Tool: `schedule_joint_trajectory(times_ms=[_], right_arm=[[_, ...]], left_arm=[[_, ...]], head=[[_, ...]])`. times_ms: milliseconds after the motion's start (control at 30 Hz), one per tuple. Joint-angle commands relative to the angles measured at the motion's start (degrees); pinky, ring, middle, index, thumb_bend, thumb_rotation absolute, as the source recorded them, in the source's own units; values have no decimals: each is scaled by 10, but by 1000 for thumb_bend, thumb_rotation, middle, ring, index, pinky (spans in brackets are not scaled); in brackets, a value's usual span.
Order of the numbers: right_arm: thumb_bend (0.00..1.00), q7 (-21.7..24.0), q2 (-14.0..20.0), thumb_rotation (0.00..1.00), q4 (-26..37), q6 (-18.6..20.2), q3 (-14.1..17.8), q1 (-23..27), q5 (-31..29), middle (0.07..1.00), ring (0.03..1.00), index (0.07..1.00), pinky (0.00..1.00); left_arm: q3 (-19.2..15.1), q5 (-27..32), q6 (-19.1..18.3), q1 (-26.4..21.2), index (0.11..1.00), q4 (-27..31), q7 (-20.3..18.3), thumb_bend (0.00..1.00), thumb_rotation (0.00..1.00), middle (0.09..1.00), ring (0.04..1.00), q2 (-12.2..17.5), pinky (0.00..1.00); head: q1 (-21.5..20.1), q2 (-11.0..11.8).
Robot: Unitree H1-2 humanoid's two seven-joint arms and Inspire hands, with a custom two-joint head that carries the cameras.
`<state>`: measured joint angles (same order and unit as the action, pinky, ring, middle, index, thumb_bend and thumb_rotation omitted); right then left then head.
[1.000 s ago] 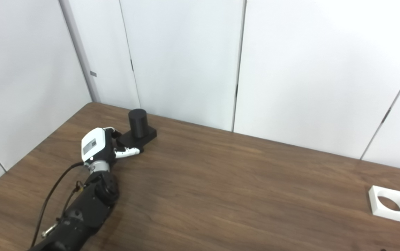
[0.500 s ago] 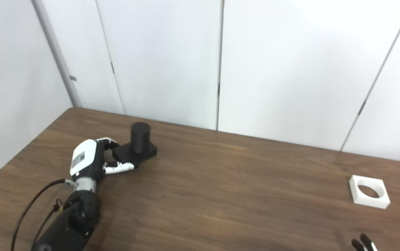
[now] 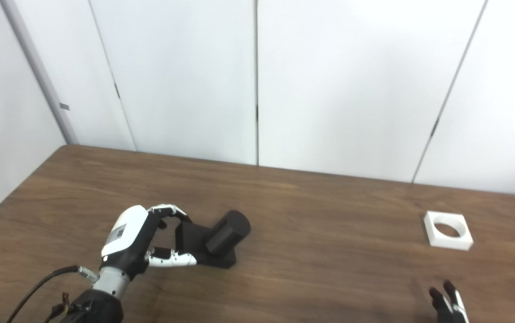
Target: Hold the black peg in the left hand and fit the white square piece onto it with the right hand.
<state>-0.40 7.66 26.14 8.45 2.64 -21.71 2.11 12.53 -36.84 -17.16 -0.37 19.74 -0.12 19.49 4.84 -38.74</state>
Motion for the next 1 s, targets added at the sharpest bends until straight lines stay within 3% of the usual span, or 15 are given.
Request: schedule_joint_trajectory(times_ms=[0,167,500,667,800,967], right_arm=[[419,3,-9,1000,25,-6,-9,2,11,927,947,991,1000],[415,4,-10,1000,44,18,-13,3,16,925,953,982,1000],[465,0,-14,1000,62,45,-20,12,34,913,943,967,1000],[486,0,-15,1000,70,55,-25,17,46,899,928,955,998],[484,-2,-19,1000,77,69,-28,22,51,899,918,954,988],[486,-2,-20,1000,87,83,-32,26,55,894,923,951,998]], left_arm=[[-1,-5,21,-6,485,35,-12,517,50,720,776,6,648],[15,17,22,31,485,76,-69,518,46,725,781,-6,658],[55,25,57,96,486,99,-131,519,45,738,804,-17,692],[74,5,88,110,486,83,-139,519,45,733,797,-8,679],[89,-29,110,120,485,66,-138,520,45,730,799,-5,801],[99,-89,143,130,485,51,-117,520,45,728,797,-8,853]], head=[[-8,0],[-32,-24],[-71,-72],[-86,-88],[-94,-101],[-97,-109]])
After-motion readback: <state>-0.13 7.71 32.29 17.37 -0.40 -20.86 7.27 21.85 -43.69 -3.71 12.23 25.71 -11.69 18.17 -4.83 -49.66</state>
